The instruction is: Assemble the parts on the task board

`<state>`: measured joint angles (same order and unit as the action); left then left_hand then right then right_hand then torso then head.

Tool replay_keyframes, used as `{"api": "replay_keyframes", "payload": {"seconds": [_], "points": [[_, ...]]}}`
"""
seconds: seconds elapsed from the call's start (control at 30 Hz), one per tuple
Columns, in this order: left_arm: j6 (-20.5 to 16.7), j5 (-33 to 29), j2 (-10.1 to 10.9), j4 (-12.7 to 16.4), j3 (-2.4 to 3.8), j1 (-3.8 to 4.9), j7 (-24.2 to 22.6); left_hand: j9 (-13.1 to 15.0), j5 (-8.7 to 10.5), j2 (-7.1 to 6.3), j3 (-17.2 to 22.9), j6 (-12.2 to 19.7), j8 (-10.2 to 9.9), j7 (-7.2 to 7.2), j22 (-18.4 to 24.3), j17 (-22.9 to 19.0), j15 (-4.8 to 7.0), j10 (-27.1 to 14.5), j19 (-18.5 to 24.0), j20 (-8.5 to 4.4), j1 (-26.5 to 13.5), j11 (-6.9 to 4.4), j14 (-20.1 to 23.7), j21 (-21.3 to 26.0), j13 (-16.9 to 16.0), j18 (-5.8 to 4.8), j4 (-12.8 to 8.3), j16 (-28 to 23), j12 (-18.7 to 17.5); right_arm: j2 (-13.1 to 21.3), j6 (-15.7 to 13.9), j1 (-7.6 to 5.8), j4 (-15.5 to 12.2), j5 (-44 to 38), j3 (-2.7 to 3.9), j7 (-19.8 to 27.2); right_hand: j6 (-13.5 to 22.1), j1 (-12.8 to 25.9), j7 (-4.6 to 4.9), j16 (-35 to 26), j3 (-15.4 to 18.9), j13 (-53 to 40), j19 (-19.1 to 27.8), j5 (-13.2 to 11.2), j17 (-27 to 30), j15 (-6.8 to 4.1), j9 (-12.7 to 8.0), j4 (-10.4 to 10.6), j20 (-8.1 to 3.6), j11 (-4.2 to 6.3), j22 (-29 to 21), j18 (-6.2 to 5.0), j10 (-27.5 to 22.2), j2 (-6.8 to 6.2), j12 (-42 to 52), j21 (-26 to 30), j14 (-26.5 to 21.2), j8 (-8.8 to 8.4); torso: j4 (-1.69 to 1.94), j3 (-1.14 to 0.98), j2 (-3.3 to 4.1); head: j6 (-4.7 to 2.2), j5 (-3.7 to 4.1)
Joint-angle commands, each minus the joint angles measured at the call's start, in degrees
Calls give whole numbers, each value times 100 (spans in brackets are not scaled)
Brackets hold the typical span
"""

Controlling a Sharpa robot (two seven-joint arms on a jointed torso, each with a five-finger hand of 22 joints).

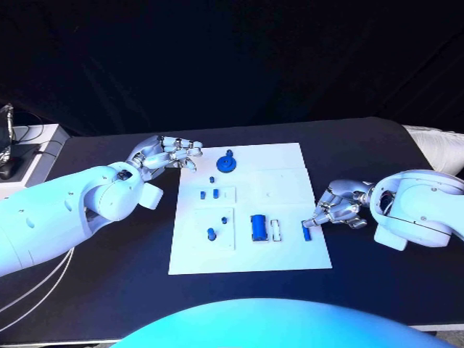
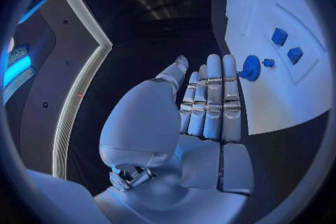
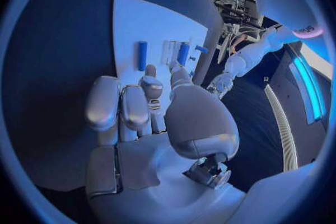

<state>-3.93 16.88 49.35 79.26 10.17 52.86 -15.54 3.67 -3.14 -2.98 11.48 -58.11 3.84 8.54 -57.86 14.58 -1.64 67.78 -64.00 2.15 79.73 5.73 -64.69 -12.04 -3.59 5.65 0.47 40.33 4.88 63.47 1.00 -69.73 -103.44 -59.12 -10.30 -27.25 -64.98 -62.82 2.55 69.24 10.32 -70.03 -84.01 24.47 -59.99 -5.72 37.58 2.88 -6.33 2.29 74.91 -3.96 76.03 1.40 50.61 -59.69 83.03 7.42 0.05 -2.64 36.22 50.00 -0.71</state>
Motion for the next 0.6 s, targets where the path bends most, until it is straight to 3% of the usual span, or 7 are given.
{"api": "replay_keyframes", "payload": {"seconds": [0.03,0.13,0.37,0.6], "points": [[-10,-45,3,43,4,-11,-96,6,-5,-21,-27,45,-6,43,6,0,-40,-46,0,22,-46,9,-21,10,-4,34,17,-25,21,3,98,55,-17,-735,-12,-332,-35,-11,3,-3,3,-4,-274,102,4,28,-110,49,12,-20,816,5,22,6,3,-1,21,-95,5,3,2,0,42],[-5,-56,11,68,4,-27,-103,7,-4,-20,-31,52,-5,45,7,-1,-41,-47,-2,23,-45,9,-18,11,-4,35,20,-28,22,-21,-45,134,-22,-852,-19,-432,-117,-34,1,-5,7,-14,-277,150,-5,27,-219,97,15,-19,818,2,31,29,4,-15,25,-188,5,6,8,0,41],[10,-65,17,91,4,-49,-109,8,-4,-16,-40,47,0,41,11,-2,-41,-48,-3,25,-41,8,-18,15,-4,35,25,-28,23,-205,-370,306,31,-970,-25,-677,-178,20,-25,11,32,-28,-286,191,-31,15,-218,203,5,-4,823,5,53,30,20,-42,30,-184,18,0,11,0,31],[14,-66,25,95,4,-54,-104,8,-5,-6,-54,39,1,42,17,-2,-41,-52,-7,26,-32,9,-18,21,-4,37,32,-28,23,-366,-333,439,100,-961,-26,-771,-171,38,-28,11,41,-37,-284,144,-42,13,-181,344,1,-2,821,8,56,9,9,-38,31,-176,16,3,16,0,27]]}}
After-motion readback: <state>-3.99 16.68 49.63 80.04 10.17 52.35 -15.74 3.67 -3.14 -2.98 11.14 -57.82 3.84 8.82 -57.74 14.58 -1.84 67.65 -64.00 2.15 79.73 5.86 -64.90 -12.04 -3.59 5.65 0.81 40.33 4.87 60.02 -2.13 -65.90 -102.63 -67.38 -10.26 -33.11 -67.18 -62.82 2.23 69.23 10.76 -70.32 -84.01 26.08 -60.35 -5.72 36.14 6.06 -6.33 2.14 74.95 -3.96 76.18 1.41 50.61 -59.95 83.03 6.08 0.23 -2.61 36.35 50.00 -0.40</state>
